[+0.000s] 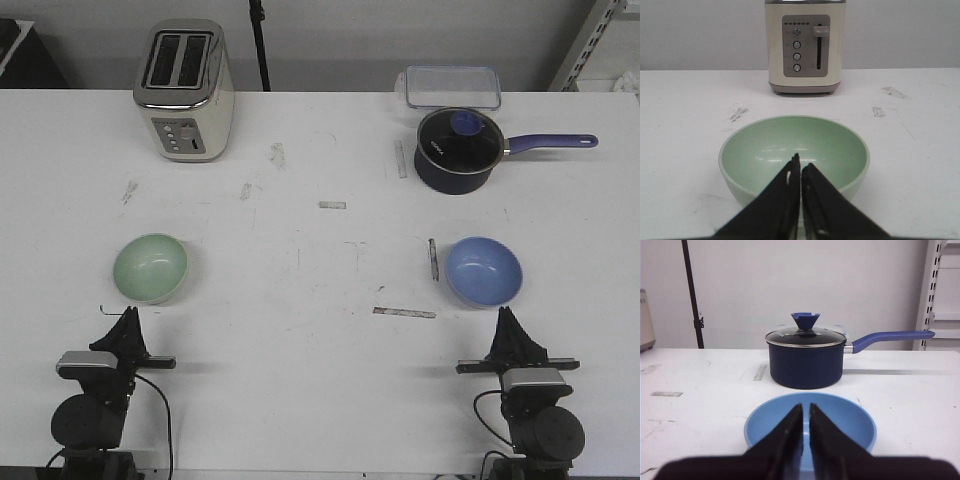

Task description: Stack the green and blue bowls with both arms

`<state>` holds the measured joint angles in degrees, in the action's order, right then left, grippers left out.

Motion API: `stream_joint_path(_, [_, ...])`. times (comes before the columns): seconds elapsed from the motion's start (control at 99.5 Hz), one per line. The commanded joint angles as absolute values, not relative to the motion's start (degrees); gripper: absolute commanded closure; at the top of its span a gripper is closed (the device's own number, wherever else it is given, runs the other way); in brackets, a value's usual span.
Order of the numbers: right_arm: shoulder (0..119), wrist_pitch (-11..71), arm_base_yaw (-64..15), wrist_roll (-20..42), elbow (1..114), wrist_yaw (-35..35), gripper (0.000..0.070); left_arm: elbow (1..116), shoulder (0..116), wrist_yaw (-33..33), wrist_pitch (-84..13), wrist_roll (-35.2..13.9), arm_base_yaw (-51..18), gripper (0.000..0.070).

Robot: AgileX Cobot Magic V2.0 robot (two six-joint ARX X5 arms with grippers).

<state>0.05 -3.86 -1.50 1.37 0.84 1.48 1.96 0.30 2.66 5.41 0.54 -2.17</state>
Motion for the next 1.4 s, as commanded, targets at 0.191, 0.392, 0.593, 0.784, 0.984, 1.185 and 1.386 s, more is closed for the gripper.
stream_joint_path(0.191, [0.1, -4.5, -1.5, 1.7, 0.7, 1.5, 0.0686, 0.7, 0.2, 2.5, 6.0, 0.6, -2.3, 0.0699])
stream_joint_path(0.392, [0.1, -4.4, -1.6, 1.7, 1.9, 1.5, 0.0686, 0.7, 0.2, 2.5, 6.0, 0.6, -2.3, 0.0699])
stream_joint_path(0.593, [0.4, -0.1, -1.6, 1.7, 6.0, 1.5, 0.0686, 0.7, 0.2, 2.5, 6.0, 0.6, -2.3, 0.0699])
stream_joint_path(0.784, [5.3, 11.3, -1.6, 2.9, 13.9, 1.5, 0.0686, 0.7, 0.2, 2.5, 6.0, 0.6, -2.3, 0.0699])
stream_joint_path(0.984, [16.8, 17.2, -1.5, 3.2, 25.2, 1.5, 0.0687, 0.7, 0.2, 2.5, 6.0, 0.6, -2.3, 0.0699])
stream_joint_path(1.185, [31.0, 23.6, -1.5, 3.2, 36.6, 1.5, 0.0686, 0.7, 0.2, 2.5, 6.0, 0.6, -2.3, 0.0699])
stream_joint_path(1.386, [43.9, 29.1, -1.6, 3.2, 47.1, 1.4, 0.0686, 0.7, 0.2, 2.5, 6.0, 0.6, -2.3, 0.0699])
